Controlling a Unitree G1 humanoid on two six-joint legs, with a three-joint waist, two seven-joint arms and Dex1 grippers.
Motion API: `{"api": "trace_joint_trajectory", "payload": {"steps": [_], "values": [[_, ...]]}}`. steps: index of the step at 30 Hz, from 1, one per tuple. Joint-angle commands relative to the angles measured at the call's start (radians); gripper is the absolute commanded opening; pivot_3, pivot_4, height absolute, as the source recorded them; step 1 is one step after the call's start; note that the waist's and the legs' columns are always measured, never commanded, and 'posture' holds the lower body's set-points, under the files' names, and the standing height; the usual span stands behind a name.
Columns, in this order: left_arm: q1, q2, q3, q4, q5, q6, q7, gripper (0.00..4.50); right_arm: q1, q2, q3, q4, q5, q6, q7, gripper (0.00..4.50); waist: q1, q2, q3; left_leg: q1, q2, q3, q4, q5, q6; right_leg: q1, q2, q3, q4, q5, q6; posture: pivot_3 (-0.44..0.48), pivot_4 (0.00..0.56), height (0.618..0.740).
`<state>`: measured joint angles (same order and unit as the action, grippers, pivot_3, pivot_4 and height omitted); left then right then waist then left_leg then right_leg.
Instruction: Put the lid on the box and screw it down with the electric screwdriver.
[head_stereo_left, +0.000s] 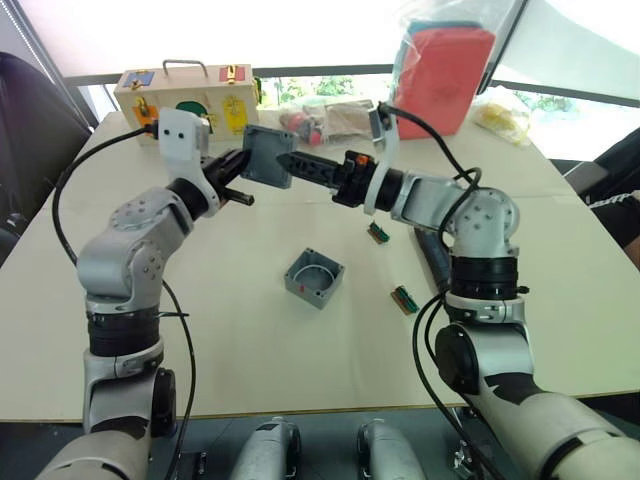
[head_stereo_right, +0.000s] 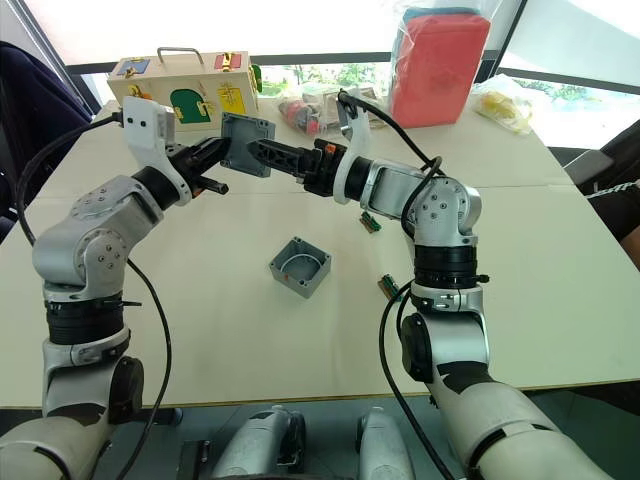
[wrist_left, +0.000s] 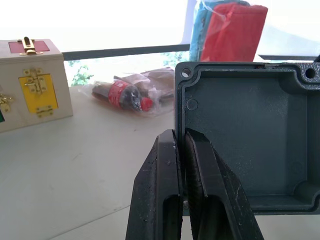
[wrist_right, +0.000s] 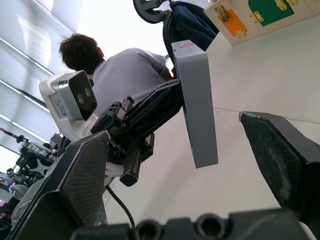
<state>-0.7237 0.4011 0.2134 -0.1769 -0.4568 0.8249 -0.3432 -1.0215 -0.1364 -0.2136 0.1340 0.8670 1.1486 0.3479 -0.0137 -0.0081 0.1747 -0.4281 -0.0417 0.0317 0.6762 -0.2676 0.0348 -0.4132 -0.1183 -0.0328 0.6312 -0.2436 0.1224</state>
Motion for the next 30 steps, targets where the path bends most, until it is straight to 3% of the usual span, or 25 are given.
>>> {"api": "trace_joint_trajectory", "payload": {"steps": [1,3,6,16,22,23,24,28,30], "values": [[-0.017,-0.003,0.007,-0.060,-0.027,-0.013,0.000,0.11,-0.009,0.009,0.003,-0.024,-0.003,-0.032,0.005,4.50,0.000,0.000,0.000,0.000,0.000,0.000,0.000,0.000,0.000,0.000,0.000,0.000,0.000,0.000,0.000,0.000,0.150,0.740],[-0.014,-0.009,0.008,-0.069,-0.039,-0.006,0.002,0.11,-0.005,0.009,0.010,-0.027,-0.007,-0.040,0.008,4.50,0.000,0.000,0.000,0.000,0.000,0.000,0.000,0.000,0.000,0.000,0.000,0.000,0.000,0.000,0.000,0.000,0.150,0.740],[-0.012,-0.016,0.009,-0.084,-0.054,0.007,0.005,0.00,0.004,0.007,0.018,-0.024,-0.018,-0.056,0.010,3.92,0.000,0.000,0.000,0.000,0.000,0.000,0.000,0.000,0.000,0.000,0.000,0.000,0.000,0.000,0.000,0.000,0.150,0.740],[-0.012,-0.007,0.008,-0.083,-0.076,0.015,0.008,0.00,0.011,0.021,0.008,-0.021,-0.025,-0.090,0.006,0.20,0.000,0.001,0.000,0.000,0.000,0.000,-0.001,0.000,0.000,0.000,0.000,0.000,0.000,0.000,0.000,0.000,0.150,0.740],[-0.005,0.008,0.008,-0.071,-0.083,0.018,-0.012,0.00,0.007,0.022,-0.004,-0.022,-0.013,-0.084,0.004,0.20,-0.001,0.000,0.000,0.000,0.000,0.000,-0.001,0.000,0.000,0.000,0.000,0.000,0.000,0.000,0.000,0.000,0.150,0.740],[-0.002,0.015,0.007,-0.070,-0.088,0.021,-0.025,0.66,0.012,0.022,-0.006,-0.026,-0.009,-0.081,0.004,0.20,0.000,0.001,0.000,0.000,0.000,0.000,-0.001,0.000,0.000,0.000,0.000,0.000,0.000,0.000,0.000,0.000,0.150,0.740],[0.000,0.020,0.006,-0.069,-0.091,0.023,-0.034,0.84,0.015,0.022,-0.007,-0.030,-0.007,-0.079,0.004,0.20,-0.001,0.000,0.000,0.000,0.000,0.000,-0.001,0.000,0.000,0.000,0.000,0.000,0.000,0.000,0.000,0.000,0.150,0.740],[0.004,0.040,0.030,-0.078,-0.135,0.039,-0.064,2.34,0.027,0.023,-0.006,-0.044,-0.001,-0.080,0.005,0.20,-0.001,0.000,0.000,0.000,0.000,0.000,-0.002,0.000,0.000,0.000,0.000,0.000,-0.001,0.000,0.000,0.000,0.150,0.740],[0.017,0.085,0.102,-0.111,-0.259,0.135,-0.113,3.25,0.037,0.020,-0.003,-0.060,-0.012,-0.107,0.004,0.20,-0.003,0.001,0.000,0.000,0.000,0.000,-0.002,0.000,0.000,0.000,0.000,0.000,-0.001,0.000,0.000,0.000,0.150,0.740]]}}
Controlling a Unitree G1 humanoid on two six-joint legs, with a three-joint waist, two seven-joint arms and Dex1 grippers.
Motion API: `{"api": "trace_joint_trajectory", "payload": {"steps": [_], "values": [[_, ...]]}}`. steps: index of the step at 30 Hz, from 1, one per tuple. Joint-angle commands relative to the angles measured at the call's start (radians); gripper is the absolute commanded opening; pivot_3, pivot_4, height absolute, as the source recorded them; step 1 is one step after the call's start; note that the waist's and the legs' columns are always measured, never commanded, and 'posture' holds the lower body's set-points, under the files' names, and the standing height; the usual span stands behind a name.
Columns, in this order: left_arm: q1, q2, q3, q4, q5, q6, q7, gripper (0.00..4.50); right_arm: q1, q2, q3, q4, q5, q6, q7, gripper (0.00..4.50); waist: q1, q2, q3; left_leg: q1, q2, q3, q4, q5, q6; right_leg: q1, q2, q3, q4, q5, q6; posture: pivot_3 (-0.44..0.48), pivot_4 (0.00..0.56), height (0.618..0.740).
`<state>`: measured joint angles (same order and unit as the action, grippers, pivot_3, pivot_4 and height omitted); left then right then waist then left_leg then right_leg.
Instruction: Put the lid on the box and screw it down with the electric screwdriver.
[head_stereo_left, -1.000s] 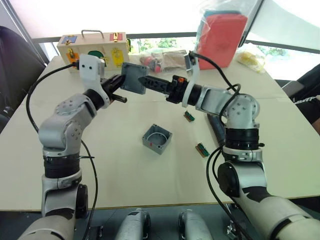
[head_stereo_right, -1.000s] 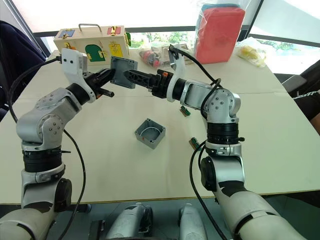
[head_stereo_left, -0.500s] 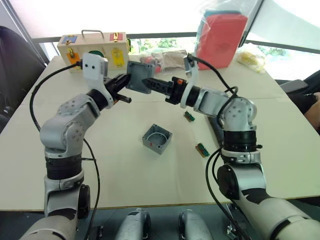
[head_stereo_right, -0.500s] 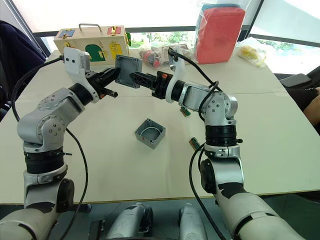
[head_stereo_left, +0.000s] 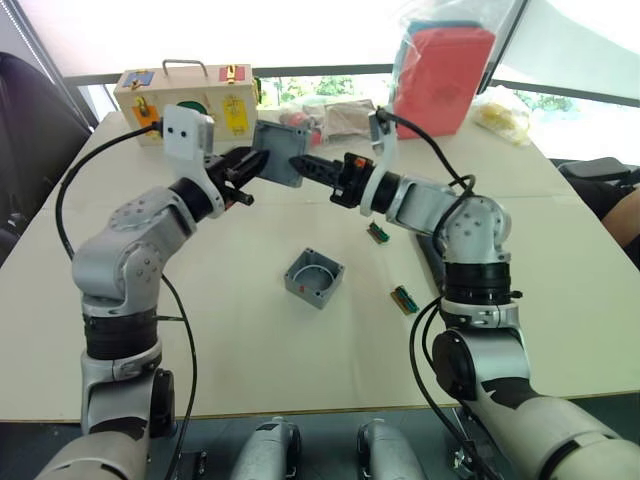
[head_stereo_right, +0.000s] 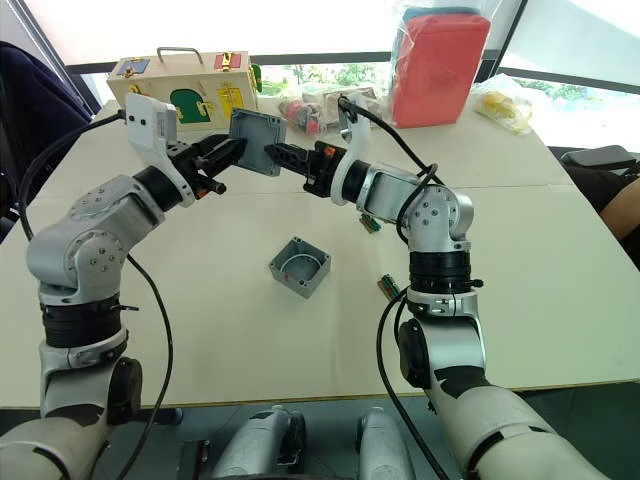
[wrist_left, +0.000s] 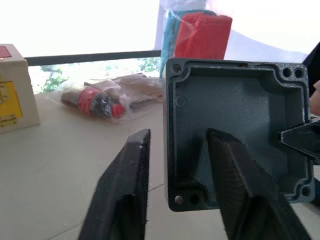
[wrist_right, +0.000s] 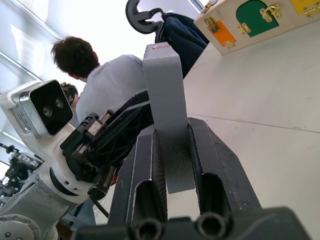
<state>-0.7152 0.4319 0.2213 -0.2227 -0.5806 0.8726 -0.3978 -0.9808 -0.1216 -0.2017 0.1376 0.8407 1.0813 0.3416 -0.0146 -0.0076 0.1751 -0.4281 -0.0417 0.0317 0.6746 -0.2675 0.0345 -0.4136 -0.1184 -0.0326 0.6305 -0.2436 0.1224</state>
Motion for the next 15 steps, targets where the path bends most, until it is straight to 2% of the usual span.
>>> {"api": "trace_joint_trajectory", "payload": {"steps": [1,2,6,9,12,15], "values": [[0.014,0.072,0.119,-0.075,-0.180,0.121,-0.073,3.58,0.000,0.005,-0.014,-0.069,0.010,-0.049,0.010,0.20,-0.003,0.000,0.000,0.000,0.000,0.000,0.000,0.000,0.000,0.000,0.000,0.000,0.000,0.000,0.000,0.000,0.150,0.740],[0.019,0.088,0.145,-0.081,-0.223,0.153,-0.081,3.87,0.004,0.003,-0.012,-0.075,0.001,-0.062,0.008,0.20,-0.004,0.000,0.000,0.000,0.000,0.000,-0.001,0.000,0.000,-0.001,0.000,0.000,0.000,0.000,0.000,0.000,0.150,0.740],[0.032,0.191,0.292,-0.054,-0.347,0.238,-0.079,3.87,0.125,-0.127,0.112,-0.208,-0.210,-0.296,0.087,0.20,-0.002,0.000,0.000,0.000,0.000,0.000,-0.006,0.002,-0.003,-0.004,0.000,0.001,0.000,0.000,0.000,0.000,0.150,0.740],[0.027,0.218,0.311,-0.021,-0.385,0.265,-0.064,3.12,0.245,-0.242,0.217,-0.329,-0.383,-0.529,0.177,0.20,0.005,0.000,0.000,0.000,0.000,0.000,-0.008,0.002,-0.003,-0.004,0.000,0.001,-0.001,0.000,0.000,0.000,0.150,0.740],[0.019,0.232,0.287,0.005,-0.396,0.270,-0.077,1.94,0.362,-0.361,0.337,-0.390,-0.608,-0.818,0.247,0.20,0.000,0.000,0.000,0.001,-0.001,0.001,-0.007,0.002,-0.003,-0.003,0.000,0.001,-0.001,0.000,0.000,0.000,0.150,0.740],[-0.014,0.235,0.235,0.045,-0.394,0.265,-0.103,0.95,0.469,-0.456,0.423,-0.370,-0.848,-1.124,0.227,0.20,0.001,-0.001,0.000,0.002,-0.001,0.001,-0.008,0.003,-0.005,-0.004,0.000,0.001,-0.001,-0.001,0.001,0.000,0.150,0.740]]}}
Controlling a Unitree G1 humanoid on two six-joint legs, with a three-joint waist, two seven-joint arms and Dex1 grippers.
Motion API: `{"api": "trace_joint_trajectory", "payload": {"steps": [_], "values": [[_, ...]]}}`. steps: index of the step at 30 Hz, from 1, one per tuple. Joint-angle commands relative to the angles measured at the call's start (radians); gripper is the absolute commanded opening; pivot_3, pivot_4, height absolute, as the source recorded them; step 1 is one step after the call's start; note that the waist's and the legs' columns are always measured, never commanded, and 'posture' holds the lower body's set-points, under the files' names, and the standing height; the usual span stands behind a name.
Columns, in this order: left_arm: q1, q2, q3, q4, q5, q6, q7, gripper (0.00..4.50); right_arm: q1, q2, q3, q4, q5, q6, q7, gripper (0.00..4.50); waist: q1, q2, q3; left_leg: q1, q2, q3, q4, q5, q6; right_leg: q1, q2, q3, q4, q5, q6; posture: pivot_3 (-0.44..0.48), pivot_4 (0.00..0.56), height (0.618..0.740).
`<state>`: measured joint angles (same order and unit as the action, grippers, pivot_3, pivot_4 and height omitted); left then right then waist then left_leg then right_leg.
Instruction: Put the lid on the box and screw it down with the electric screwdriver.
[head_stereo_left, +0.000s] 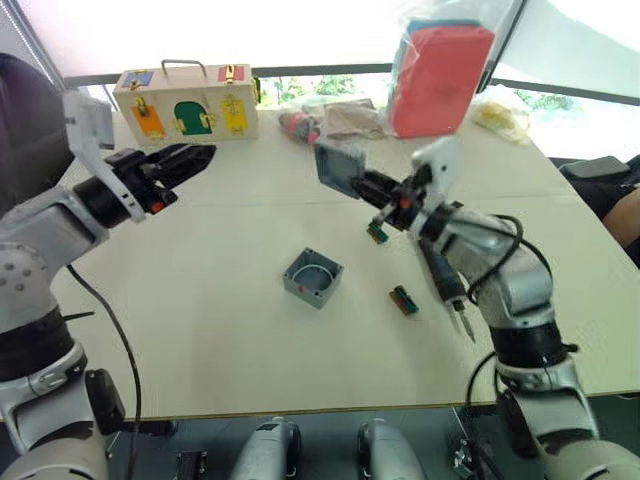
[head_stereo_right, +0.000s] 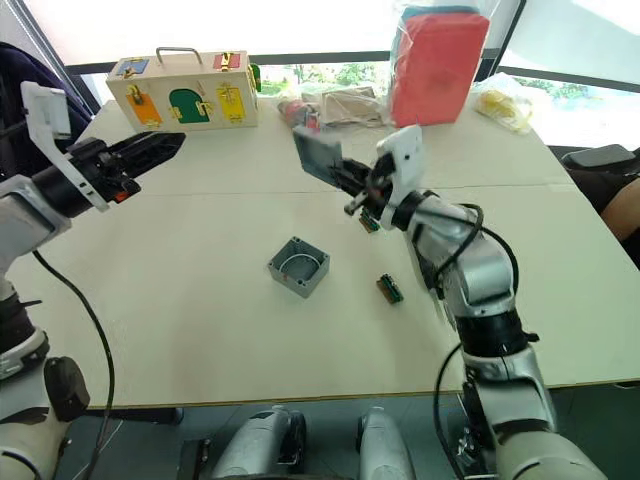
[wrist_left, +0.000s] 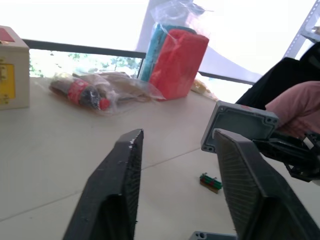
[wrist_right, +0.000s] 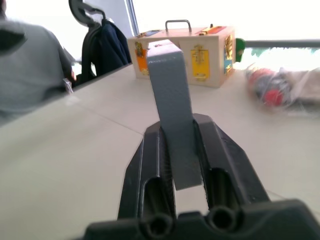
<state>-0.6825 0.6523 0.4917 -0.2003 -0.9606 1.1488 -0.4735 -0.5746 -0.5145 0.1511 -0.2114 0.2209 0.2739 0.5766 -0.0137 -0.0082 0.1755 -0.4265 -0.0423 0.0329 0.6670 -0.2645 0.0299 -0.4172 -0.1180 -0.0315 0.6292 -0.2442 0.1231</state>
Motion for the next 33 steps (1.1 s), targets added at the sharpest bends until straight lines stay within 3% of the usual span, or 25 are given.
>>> {"api": "trace_joint_trajectory", "payload": {"steps": [1,2,7,16,23,33], "values": [[-0.060,0.014,-0.054,0.038,-0.011,-0.016,-0.039,0.37,0.086,-0.087,0.091,-0.003,-0.302,-0.412,-0.027,0.20,0.001,-0.001,0.000,0.000,0.001,0.000,0.000,0.000,-0.001,0.000,0.001,0.000,0.000,0.000,0.000,0.000,0.150,0.740],[-0.075,0.010,-0.076,0.055,-0.009,-0.020,-0.050,0.06,0.105,-0.105,0.108,0.013,-0.376,-0.499,-0.056,0.20,0.001,-0.001,0.000,0.000,0.001,0.000,0.000,0.001,-0.001,0.000,0.001,0.000,0.000,0.000,0.000,0.000,0.150,0.740],[-0.147,-0.024,-0.218,0.153,0.046,-0.066,-0.134,0.06,0.136,-0.132,0.179,0.109,-0.671,-0.754,-0.199,0.20,0.001,-0.001,0.000,0.000,0.001,0.000,0.000,0.001,-0.002,0.000,0.000,0.000,0.000,0.000,0.000,0.000,0.150,0.740],[-0.175,-0.037,-0.542,0.248,0.239,-0.213,-0.419,0.06,0.103,-0.107,0.218,0.266,-0.906,-0.875,-0.350,0.20,0.001,-0.001,0.000,0.000,0.001,0.000,0.000,0.002,-0.003,0.001,0.001,0.000,-0.001,0.000,-0.001,0.000,0.150,0.740],[-0.153,-0.049,-0.641,0.303,0.349,-0.295,-0.522,0.06,0.100,-0.089,0.229,0.287,-0.982,-0.899,-0.405,0.20,0.002,-0.001,0.000,0.001,0.002,0.000,0.000,0.003,-0.003,0.001,0.002,0.000,-0.001,-0.001,-0.001,0.000,0.150,0.740],[-0.122,-0.077,-0.647,0.305,0.410,-0.308,-0.531,0.06,0.087,-0.084,0.251,0.338,-1.042,-0.948,-0.457,0.20,0.001,-0.001,0.000,0.001,0.002,-0.001,0.001,0.003,-0.003,0.002,0.002,0.000,-0.001,-0.001,-0.001,0.000,0.150,0.740]]}}
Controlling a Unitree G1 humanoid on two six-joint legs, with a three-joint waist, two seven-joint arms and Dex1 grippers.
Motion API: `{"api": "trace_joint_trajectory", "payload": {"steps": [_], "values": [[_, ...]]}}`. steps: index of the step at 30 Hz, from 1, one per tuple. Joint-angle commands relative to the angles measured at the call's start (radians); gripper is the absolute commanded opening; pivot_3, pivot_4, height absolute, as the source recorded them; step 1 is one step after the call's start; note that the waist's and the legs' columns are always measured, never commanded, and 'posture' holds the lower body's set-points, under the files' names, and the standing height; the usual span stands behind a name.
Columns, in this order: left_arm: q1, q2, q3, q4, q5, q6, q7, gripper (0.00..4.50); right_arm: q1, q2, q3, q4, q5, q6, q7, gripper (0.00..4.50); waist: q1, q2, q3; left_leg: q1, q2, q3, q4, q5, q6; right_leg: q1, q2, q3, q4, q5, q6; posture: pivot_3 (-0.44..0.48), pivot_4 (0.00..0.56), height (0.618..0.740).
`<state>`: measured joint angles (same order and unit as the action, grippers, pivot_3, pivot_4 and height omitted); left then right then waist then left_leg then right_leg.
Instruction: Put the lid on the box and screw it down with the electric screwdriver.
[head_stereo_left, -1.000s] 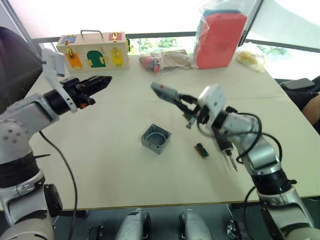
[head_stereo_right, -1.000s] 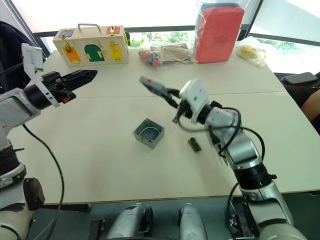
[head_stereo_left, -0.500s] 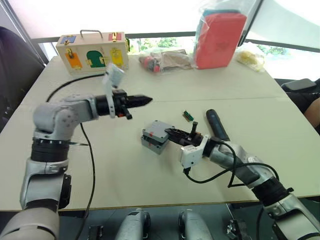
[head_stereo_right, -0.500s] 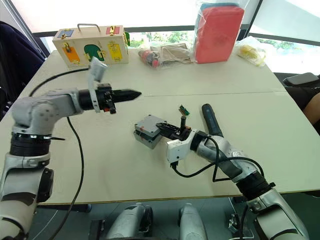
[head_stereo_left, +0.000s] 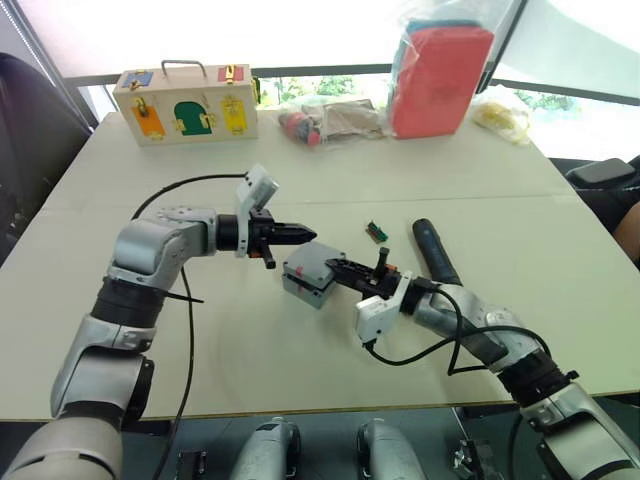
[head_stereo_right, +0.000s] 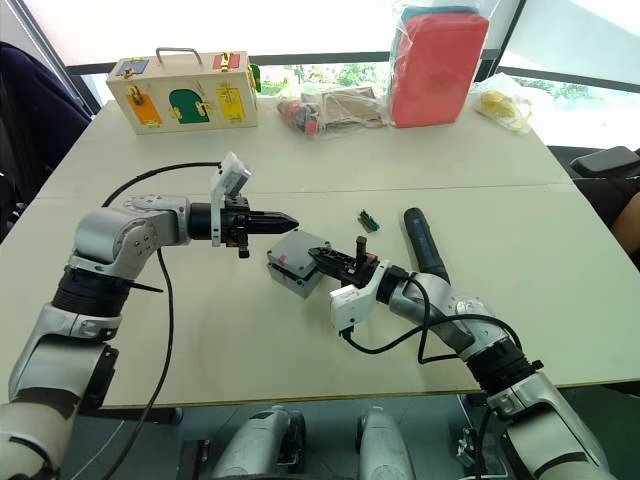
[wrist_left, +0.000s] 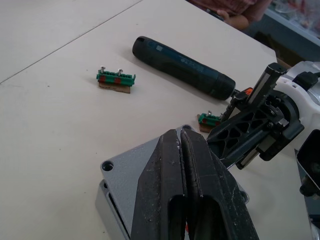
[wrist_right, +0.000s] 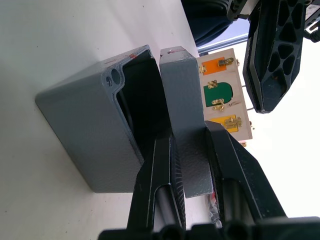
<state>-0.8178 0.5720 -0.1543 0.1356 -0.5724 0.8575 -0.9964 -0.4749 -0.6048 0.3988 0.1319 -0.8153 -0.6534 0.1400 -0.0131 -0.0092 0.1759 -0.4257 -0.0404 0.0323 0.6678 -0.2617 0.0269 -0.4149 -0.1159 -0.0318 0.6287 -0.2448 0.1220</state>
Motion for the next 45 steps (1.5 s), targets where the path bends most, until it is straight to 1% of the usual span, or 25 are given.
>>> {"api": "trace_joint_trajectory", "payload": {"steps": [1,9,12,16,22,24,25,26,27,30,32,33,38,40,45], "values": [[0.024,0.004,-0.010,-0.037,0.033,-0.023,-0.009,0.06,-0.015,0.007,0.008,0.001,-0.009,-0.028,-0.023,0.20,0.000,0.000,0.000,0.000,0.000,0.000,0.000,0.000,0.000,0.000,0.000,0.000,0.000,0.000,0.000,0.000,0.150,0.740],[0.053,-0.011,-0.017,-0.048,0.076,-0.037,0.003,0.06,-0.020,0.005,0.024,0.031,-0.022,-0.039,-0.029,0.20,0.002,0.000,0.000,0.001,0.000,0.000,0.000,0.000,0.000,0.001,0.000,0.000,0.000,0.000,0.000,0.000,0.150,0.740],[0.060,-0.007,-0.044,-0.034,0.126,-0.062,0.011,0.06,-0.020,0.008,0.032,0.039,-0.023,-0.037,-0.025,0.20,0.001,0.000,0.000,0.001,0.000,0.000,0.000,0.000,0.000,0.001,0.000,0.000,0.000,0.000,0.000,0.000,0.150,0.740],[0.069,-0.008,-0.067,-0.026,0.163,-0.075,0.000,0.06,-0.013,0.011,0.041,0.051,-0.028,-0.029,-0.018,0.20,0.002,0.000,0.000,0.001,0.000,-0.001,0.000,0.000,0.000,0.002,0.000,0.000,0.000,0.000,0.000,0.000,0.150,0.740],[0.091,-0.013,-0.109,-0.036,0.215,-0.110,-0.011,0.06,-0.007,0.012,0.043,0.057,-0.032,-0.023,-0.015,0.20,0.002,0.000,-0.001,0.007,0.000,0.000,0.000,-0.001,0.001,0.008,0.000,0.000,0.000,0.000,0.000,0.000,0.150,0.740],[0.099,-0.015,-0.122,-0.042,0.231,-0.118,-0.013,0.00,-0.002,0.011,0.040,0.055,-0.029,-0.019,-0.014,1.21,0.003,0.000,-0.001,0.008,0.000,0.000,0.000,-0.001,0.001,0.009,0.000,0.000,0.000,0.000,0.000,0.000,0.150,0.740],[0.103,-0.016,-0.132,-0.044,0.243,-0.122,-0.011,0.00,0.003,0.010,0.037,0.054,-0.022,-0.012,-0.004,1.36,0.003,0.000,-0.001,0.009,0.000,0.000,0.000,-0.001,0.002,0.009,0.000,0.000,0.000,0.000,0.000,0.000,0.150,0.740],[0.107,-0.016,-0.142,-0.045,0.255,-0.129,-0.007,0.00,0.006,0.008,0.035,0.051,-0.021,-0.009,-0.002,1.83,0.002,-0.001,-0.001,0.009,0.000,0.000,0.000,-0.001,0.002,0.009,0.000,0.000,0.000,0.000,0.000,0.000,0.150,0.740],[0.111,-0.018,-0.152,-0.041,0.269,-0.135,-0.001,0.00,0.008,0.006,0.034,0.048,-0.023,-0.009,-0.004,2.14,0.002,-0.001,-0.002,0.010,0.000,0.000,0.000,-0.001,0.002,0.010,0.000,0.000,0.000,0.000,0.000,0.000,0.150,0.740],[0.122,-0.024,-0.182,-0.024,0.310,-0.143,0.013,0.00,0.016,-0.005,0.029,0.030,-0.030,-0.006,-0.009,3.34,0.003,-0.002,-0.004,0.019,0.000,0.000,-0.001,-0.002,0.003,0.020,0.000,0.000,-0.002,-0.002,-0.002,0.000,0.150,0.740],[0.130,-0.026,-0.203,-0.009,0.340,-0.152,0.019,0.00,0.028,-0.016,0.021,0.010,-0.023,-0.003,-0.003,3.99,0.003,-0.003,-0.008,0.022,0.000,-0.001,-0.001,-0.004,0.006,0.022,0.000,-0.001,-0.001,-0.003,-0.003,0.000,0.150,0.740],[0.137,-0.027,-0.214,-0.001,0.354,-0.156,0.022,0.00,0.037,-0.025,0.014,-0.004,-0.017,-0.002,0.003,4.21,0.005,-0.003,-0.011,0.022,0.000,-0.001,-0.001,-0.004,0.006,0.022,-0.001,-0.001,-0.001,-0.004,-0.003,0.000,0.150,0.740],[0.166,-0.034,-0.239,0.006,0.385,-0.148,0.026,0.00,0.071,-0.066,-0.020,-0.066,0.016,-0.001,0.034,4.21,0.005,-0.003,-0.018,0.022,0.000,-0.001,-0.001,-0.004,0.007,0.024,-0.001,-0.001,-0.002,-0.004,-0.003,0.000,0.150,0.740],[0.170,-0.037,-0.239,0.008,0.393,-0.145,0.029,0.00,0.076,-0.073,-0.026,-0.078,0.023,0.000,0.042,4.21,0.005,-0.003,-0.020,0.024,0.000,-0.001,-0.001,-0.007,0.012,0.025,-0.001,-0.001,-0.002,-0.004,-0.003,0.000,0.150,0.740],[0.202,-0.046,-0.251,0.020,0.422,-0.178,0.038,0.00,0.118,-0.111,-0.069,-0.151,0.066,-0.001,0.079,4.21,0.006,-0.003,-0.021,0.026,0.000,-0.001,-0.001,-0.008,0.012,0.027,-0.002,0.000,-0.002,-0.005,-0.004,0.000,0.150,0.740]]}}
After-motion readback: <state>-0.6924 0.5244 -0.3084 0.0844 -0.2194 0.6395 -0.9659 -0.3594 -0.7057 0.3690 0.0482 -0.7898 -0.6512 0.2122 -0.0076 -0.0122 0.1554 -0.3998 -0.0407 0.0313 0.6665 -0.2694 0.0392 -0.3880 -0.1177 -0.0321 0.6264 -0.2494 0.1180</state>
